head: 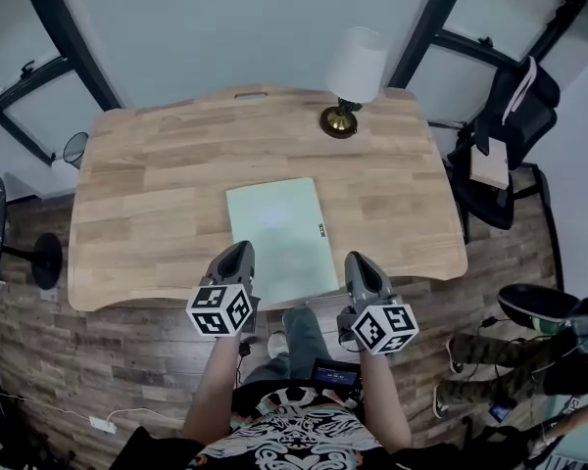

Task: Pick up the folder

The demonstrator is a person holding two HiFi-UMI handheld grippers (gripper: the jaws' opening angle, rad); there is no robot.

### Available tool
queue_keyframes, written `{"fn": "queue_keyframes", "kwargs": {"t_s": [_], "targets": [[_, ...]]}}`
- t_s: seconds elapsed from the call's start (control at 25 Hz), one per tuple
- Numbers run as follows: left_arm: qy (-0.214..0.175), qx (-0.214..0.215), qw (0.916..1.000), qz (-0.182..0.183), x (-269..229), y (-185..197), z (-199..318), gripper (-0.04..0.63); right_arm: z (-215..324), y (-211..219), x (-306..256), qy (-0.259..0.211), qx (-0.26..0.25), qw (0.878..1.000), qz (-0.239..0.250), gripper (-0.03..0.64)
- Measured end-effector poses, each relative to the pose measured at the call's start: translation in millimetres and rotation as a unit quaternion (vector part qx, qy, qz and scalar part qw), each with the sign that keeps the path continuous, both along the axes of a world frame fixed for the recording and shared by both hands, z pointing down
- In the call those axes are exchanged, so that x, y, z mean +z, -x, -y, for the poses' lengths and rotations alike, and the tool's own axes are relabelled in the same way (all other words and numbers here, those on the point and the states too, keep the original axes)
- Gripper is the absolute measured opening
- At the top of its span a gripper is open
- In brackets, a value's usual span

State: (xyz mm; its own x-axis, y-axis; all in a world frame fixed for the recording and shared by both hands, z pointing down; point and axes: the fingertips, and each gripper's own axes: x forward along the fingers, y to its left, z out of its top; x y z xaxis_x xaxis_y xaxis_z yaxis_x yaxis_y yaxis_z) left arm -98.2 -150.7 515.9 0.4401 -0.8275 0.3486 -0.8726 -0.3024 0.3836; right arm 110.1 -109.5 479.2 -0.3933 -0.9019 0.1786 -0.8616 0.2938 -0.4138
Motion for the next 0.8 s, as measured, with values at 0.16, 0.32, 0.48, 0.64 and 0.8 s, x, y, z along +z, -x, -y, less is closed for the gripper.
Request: {"fn": "queue_keyframes", "kwargs": {"t_s": [0.16, 0.32, 0.48, 0.64, 0.8], "targets": [[0.004, -0.009, 0.9999, -0.001, 5.1, 7.8, 9.2, 0.008, 15.0, 8.6, -4.2, -0.008, -0.019, 0.999, 0.024, 0.005], [0.005, -0.015, 0.9998, 0.007, 8.6, 12.3, 20.9, 0.008, 31.3, 11.8, 4.7, -0.001, -0.025, 1.000, -0.009, 0.005], [0.004, -0.025, 0.9997, 0.004, 8.9, 16.6, 32.3, 0.008, 41.9, 13.8, 14.1, 0.012, -0.029, 0.999, -0.042, 0.005], [0.007, -0.023, 0.9997, 0.008, 14.4, 14.8, 39.5, 0.008, 51.7, 9.6, 27.6, 0.027, -0.025, 0.998, -0.050, 0.005], [0.010, -0.029, 0.9995, 0.007, 17.4, 19.7, 46.5, 0.008, 62.9, 7.3, 37.9, 0.045, -0.021, 0.998, -0.047, 0.005]]}}
